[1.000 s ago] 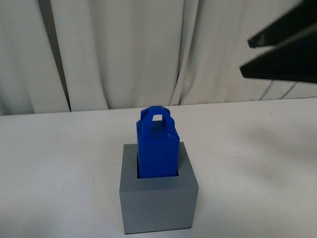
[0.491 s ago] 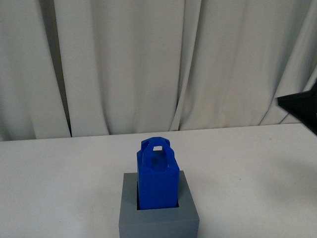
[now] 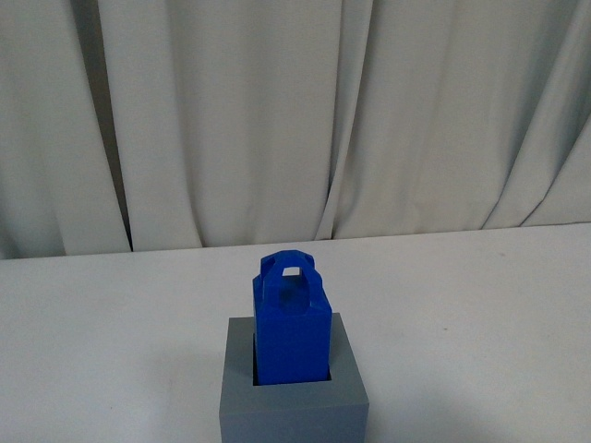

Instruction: Insert blue part into gray base

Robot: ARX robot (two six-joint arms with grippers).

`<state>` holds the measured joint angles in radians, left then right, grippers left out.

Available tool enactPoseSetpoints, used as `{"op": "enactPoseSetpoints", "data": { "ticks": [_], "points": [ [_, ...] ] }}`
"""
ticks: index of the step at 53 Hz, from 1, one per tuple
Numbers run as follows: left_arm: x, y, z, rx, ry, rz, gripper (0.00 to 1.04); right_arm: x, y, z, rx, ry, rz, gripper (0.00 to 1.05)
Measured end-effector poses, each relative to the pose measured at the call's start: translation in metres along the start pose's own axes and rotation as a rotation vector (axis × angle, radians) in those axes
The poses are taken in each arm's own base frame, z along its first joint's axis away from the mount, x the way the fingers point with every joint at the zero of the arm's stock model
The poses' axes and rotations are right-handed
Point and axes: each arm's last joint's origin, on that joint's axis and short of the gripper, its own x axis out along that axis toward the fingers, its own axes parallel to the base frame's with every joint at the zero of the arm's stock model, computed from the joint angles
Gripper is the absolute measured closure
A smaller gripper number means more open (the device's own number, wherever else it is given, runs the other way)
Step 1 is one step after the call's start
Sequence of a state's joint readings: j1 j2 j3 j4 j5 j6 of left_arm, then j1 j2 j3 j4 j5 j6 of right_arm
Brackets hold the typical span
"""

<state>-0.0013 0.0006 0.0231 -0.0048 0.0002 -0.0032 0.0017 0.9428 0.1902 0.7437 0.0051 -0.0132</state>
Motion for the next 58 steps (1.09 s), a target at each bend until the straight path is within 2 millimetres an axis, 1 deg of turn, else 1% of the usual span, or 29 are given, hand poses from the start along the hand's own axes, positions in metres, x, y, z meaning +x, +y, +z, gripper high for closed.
{"op": "enactPoseSetpoints", "data": {
  "ticks": [16,33,40,58],
  "points": [
    [0.000,0.000,0.000,0.000,0.000,0.000,0.06,-0.024,0.000,-0.013,0.000,0.003,0.004,1.02],
    [0.000,0.000,0.000,0.000,0.000,0.000,0.06,-0.041,0.000,-0.019,0.001,0.000,0.005,1.02],
    [0.000,0.000,0.000,0.000,0.000,0.000,0.06,-0.046,0.000,-0.028,0.002,-0.004,0.006,1.02],
    [0.000,0.000,0.000,0.000,0.000,0.000,0.06,-0.057,0.000,-0.025,0.002,-0.013,0.006,1.02]
  ]
}}
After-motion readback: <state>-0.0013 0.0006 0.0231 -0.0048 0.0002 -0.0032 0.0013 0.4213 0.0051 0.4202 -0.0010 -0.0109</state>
